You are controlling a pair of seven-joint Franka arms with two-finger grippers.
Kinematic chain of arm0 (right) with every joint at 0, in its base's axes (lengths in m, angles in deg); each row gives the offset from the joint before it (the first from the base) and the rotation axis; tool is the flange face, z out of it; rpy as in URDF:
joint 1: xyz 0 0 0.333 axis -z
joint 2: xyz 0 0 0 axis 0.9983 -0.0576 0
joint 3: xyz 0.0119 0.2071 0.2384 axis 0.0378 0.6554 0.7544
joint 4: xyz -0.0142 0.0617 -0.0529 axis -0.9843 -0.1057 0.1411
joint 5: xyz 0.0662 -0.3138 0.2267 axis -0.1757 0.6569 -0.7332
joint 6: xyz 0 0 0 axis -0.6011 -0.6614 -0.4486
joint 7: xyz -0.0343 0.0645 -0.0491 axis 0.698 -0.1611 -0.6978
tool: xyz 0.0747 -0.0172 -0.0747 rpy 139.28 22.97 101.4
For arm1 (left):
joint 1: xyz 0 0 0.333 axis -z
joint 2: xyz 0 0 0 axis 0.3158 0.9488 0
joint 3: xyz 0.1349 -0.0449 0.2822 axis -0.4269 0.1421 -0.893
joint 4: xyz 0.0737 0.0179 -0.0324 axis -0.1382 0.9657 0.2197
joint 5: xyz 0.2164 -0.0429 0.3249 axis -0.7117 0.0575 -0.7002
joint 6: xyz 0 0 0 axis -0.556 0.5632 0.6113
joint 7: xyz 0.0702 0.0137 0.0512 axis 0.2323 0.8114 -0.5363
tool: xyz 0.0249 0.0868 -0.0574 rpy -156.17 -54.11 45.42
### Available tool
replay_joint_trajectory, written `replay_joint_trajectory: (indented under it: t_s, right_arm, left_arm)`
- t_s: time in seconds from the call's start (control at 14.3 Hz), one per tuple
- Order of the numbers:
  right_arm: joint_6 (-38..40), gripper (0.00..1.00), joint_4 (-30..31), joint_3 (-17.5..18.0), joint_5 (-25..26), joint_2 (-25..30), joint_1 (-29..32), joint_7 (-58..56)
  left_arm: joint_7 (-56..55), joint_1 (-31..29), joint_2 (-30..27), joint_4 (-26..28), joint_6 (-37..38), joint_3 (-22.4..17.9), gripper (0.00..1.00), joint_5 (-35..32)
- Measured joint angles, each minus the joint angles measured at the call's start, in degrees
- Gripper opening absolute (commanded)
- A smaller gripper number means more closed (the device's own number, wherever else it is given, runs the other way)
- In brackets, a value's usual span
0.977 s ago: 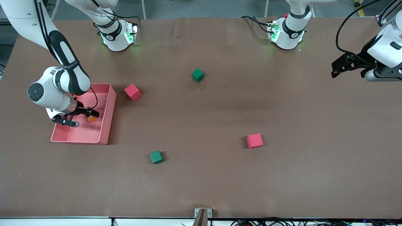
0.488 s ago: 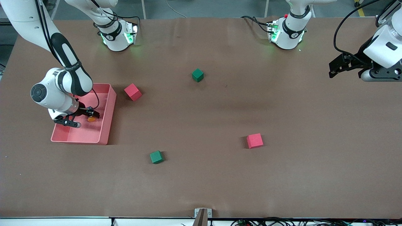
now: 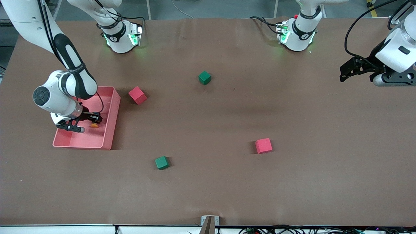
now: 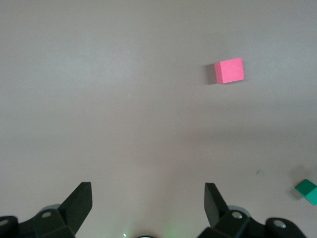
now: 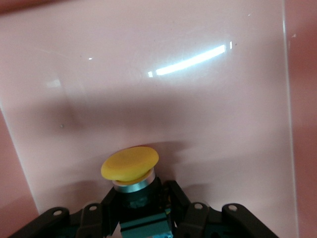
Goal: Place and upright button with both arms
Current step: 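Grasp the yellow-capped button in the pink tray with the right gripper, then lift the button out of the tray and carry it to mid-table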
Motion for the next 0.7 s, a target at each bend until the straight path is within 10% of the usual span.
replay_joint_trajectory:
  t_s: [0.7]
  right_arm:
    - [32.01,0.04,-16.25,0.11,0.90,10.13,-3.75,0.13]
  left_arm:
    - [-0.15,0.00,0.00,-0.01,-0.29,0.04,1.00,0.00]
